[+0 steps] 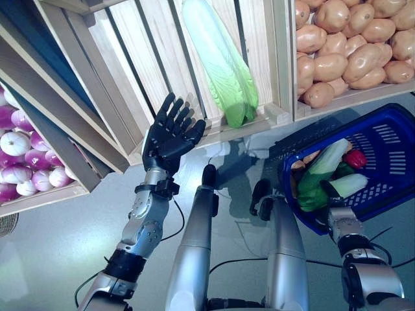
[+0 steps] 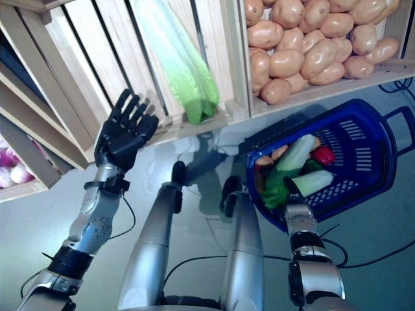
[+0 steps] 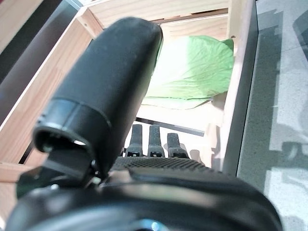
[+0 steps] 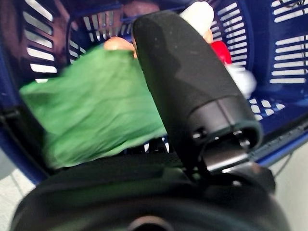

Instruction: Put vegetables into the basket

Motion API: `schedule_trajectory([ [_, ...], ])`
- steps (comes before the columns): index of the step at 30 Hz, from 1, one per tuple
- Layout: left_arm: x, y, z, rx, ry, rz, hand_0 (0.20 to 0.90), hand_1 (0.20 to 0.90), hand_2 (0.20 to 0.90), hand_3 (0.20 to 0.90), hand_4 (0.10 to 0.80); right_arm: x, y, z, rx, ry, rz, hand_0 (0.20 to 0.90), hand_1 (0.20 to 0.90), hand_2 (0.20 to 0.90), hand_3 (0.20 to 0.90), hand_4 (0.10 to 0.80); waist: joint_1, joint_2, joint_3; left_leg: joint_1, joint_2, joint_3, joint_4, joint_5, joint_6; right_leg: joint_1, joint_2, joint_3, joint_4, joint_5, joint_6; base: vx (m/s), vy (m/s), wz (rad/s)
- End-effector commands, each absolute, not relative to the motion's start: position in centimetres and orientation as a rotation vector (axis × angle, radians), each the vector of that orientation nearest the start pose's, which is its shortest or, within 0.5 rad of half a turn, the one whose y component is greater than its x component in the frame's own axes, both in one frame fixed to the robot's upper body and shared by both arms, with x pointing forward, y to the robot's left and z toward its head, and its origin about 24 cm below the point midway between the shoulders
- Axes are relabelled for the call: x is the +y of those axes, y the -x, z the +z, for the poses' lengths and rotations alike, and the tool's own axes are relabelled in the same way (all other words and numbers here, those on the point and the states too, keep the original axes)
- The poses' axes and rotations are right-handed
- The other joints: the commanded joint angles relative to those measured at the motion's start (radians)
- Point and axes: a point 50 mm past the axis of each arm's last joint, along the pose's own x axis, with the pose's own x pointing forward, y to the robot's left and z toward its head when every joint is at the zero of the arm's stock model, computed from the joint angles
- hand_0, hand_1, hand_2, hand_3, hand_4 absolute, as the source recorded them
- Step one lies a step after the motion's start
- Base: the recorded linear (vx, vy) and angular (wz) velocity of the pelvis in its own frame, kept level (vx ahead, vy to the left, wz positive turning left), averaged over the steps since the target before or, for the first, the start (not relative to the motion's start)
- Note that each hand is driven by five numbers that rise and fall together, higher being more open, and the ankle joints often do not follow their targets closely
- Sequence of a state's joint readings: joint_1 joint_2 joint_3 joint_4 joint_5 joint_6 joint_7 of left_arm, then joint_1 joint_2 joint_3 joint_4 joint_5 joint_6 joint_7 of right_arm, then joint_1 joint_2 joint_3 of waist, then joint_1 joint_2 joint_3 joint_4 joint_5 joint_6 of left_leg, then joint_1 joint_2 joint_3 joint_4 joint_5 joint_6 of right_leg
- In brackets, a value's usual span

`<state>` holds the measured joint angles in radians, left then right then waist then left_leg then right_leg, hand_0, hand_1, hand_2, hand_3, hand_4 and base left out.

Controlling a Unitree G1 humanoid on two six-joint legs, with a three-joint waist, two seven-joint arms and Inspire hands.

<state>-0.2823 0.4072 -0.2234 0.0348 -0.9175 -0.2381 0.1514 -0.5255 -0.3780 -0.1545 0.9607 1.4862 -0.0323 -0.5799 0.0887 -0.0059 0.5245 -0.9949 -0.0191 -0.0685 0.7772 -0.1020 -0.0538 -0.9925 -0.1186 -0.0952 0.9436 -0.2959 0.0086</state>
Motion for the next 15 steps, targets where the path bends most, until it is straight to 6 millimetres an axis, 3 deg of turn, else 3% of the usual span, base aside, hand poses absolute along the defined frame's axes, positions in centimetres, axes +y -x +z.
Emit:
schedule_trajectory([
  [1, 16.2, -29.0, 16.5, -0.508, 0.529, -0.177, 0.900, 0.900, 0.900, 0.900, 0.800, -32.9, -27.9, 0.3, 0.322, -1.088, -1.210, 0.900, 0.900, 0.900, 0.900, 0.800, -0.015, 0.070, -0.005, -0.015, -0.042, 0.063, 0.043, -0.061, 0.090, 0.013, 0.024, -0.022, -0.063, 0.168, -0.008, 0.000, 0.000, 0.00],
  [10, 16.0, -28.2, 17.9, -0.643, 0.301, -0.197, 0.900, 0.900, 0.900, 0.900, 0.800, -32.4, -28.0, 0.8, 0.250, -0.922, -1.176, 0.900, 0.900, 0.900, 0.900, 0.800, -0.017, 0.061, -0.005, 0.047, -0.031, 0.062, -0.049, -0.024, 0.081, 0.076, 0.035, -0.022, -0.159, 0.195, -0.004, 0.026, 0.001, -0.01],
  [15, 15.9, -27.6, 19.8, -0.806, -0.049, -0.090, 0.900, 0.900, 0.900, 0.900, 0.800, -30.9, -28.5, 1.2, 0.181, -0.822, -1.099, 0.900, 0.900, 0.900, 0.900, 0.800, -0.026, 0.058, -0.005, 0.107, -0.025, 0.059, -0.113, -0.002, 0.073, 0.135, 0.044, -0.016, -0.222, 0.201, -0.003, 0.006, 0.034, -0.03],
])
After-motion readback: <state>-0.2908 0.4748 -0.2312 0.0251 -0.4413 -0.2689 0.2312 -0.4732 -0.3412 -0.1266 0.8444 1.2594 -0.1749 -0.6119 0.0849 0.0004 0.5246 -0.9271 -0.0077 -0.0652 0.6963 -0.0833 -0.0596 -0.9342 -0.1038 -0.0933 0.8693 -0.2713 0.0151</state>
